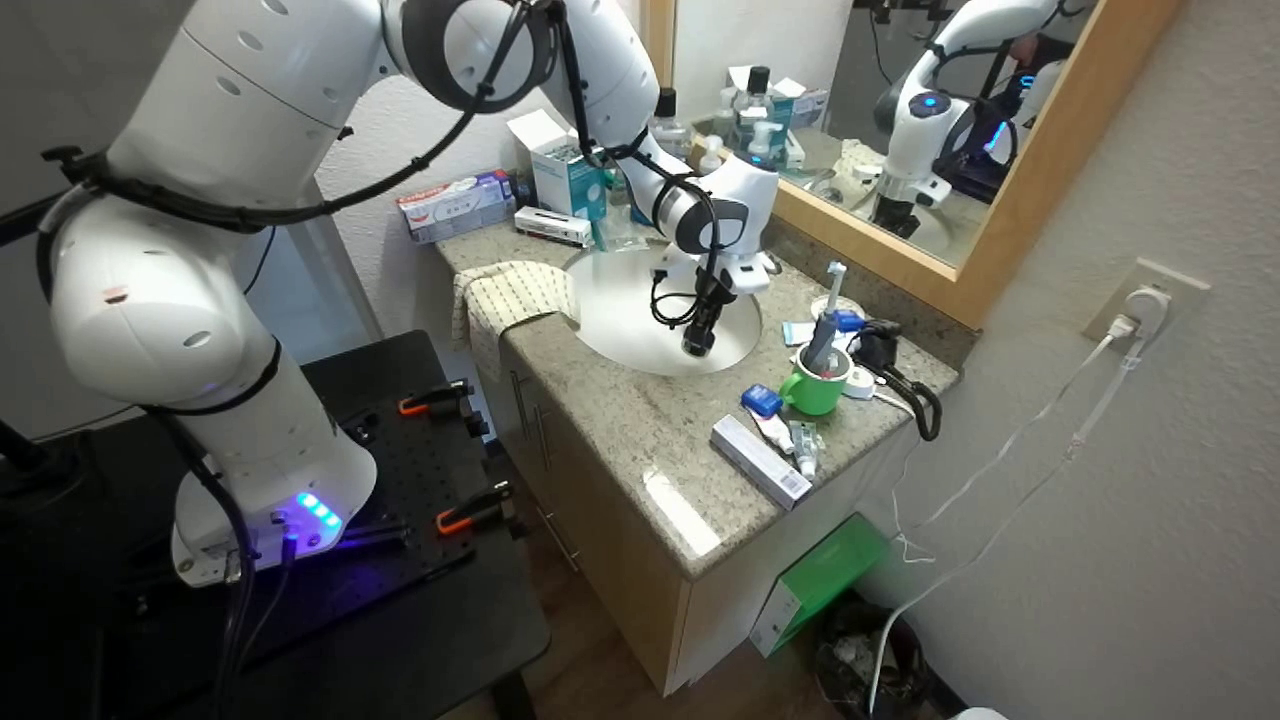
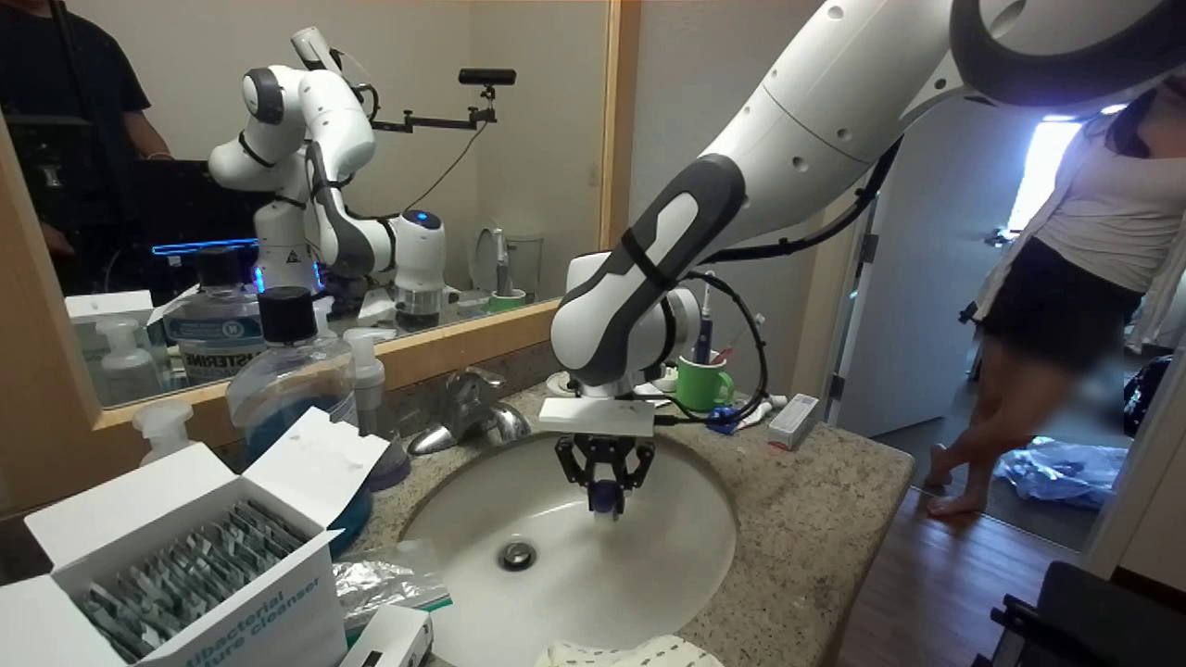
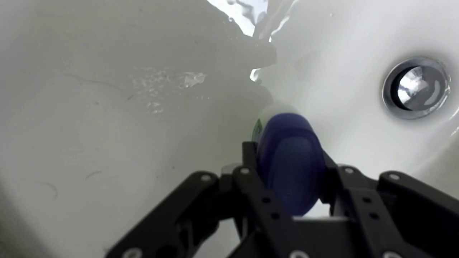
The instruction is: Put the Vaseline inside the sink
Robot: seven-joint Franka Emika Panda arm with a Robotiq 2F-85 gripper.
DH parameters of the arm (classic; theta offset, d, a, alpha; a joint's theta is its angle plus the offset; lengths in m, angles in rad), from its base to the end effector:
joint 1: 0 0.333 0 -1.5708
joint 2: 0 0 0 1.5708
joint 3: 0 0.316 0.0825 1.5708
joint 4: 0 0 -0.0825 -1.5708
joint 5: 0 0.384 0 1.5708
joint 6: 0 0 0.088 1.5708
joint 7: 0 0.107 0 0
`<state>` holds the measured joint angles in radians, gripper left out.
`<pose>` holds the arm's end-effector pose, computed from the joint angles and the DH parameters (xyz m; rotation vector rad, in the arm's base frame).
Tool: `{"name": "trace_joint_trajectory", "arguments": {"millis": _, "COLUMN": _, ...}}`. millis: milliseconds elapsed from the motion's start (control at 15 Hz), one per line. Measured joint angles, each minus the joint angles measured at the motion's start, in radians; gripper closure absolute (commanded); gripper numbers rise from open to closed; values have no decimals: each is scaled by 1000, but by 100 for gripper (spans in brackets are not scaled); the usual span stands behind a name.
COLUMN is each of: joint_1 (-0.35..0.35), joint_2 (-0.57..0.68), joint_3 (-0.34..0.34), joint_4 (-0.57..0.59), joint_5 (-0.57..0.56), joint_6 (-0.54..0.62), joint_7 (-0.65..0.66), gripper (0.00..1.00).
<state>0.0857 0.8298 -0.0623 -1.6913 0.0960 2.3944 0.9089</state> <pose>0.6531 0.0188 0.1046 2.7555 -1.4044 -0.1810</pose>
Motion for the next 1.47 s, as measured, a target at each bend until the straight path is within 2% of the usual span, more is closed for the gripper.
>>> {"name": "trace_joint_trajectory", "arguments": {"millis": 1200, "joint_1": 2, "joint_2": 39, "joint_3": -4, "joint_4": -13, "joint_5": 0, "joint_6": 8, "joint_7": -1, "gripper": 86}}
{"name": "trace_joint_trajectory", "arguments": {"millis": 1267, "joint_1": 2, "joint_2": 39, "joint_3": -6, "joint_4": -14, "joint_5": 0, "joint_6": 8, "joint_7": -1, "gripper": 83}}
{"name": "trace_joint_trajectory", "arguments": {"millis": 1333, "joint_1": 3, "joint_2": 40, "joint_3": -8, "joint_4": -15, "joint_5": 0, "joint_6": 8, "joint_7": -1, "gripper": 46}}
{"name": "trace_joint_trajectory", "arguments": {"millis": 1400, "joint_1": 5, "joint_2": 40, "joint_3": -11, "joint_4": -16, "joint_5": 0, "joint_6": 8, "joint_7": -1, "gripper": 35}}
{"name": "trace_joint_trajectory", "arguments": {"millis": 1467, "joint_1": 6, "joint_2": 41, "joint_3": -14, "joint_4": -17, "joint_5": 0, "joint_6": 8, "joint_7": -1, "gripper": 28}}
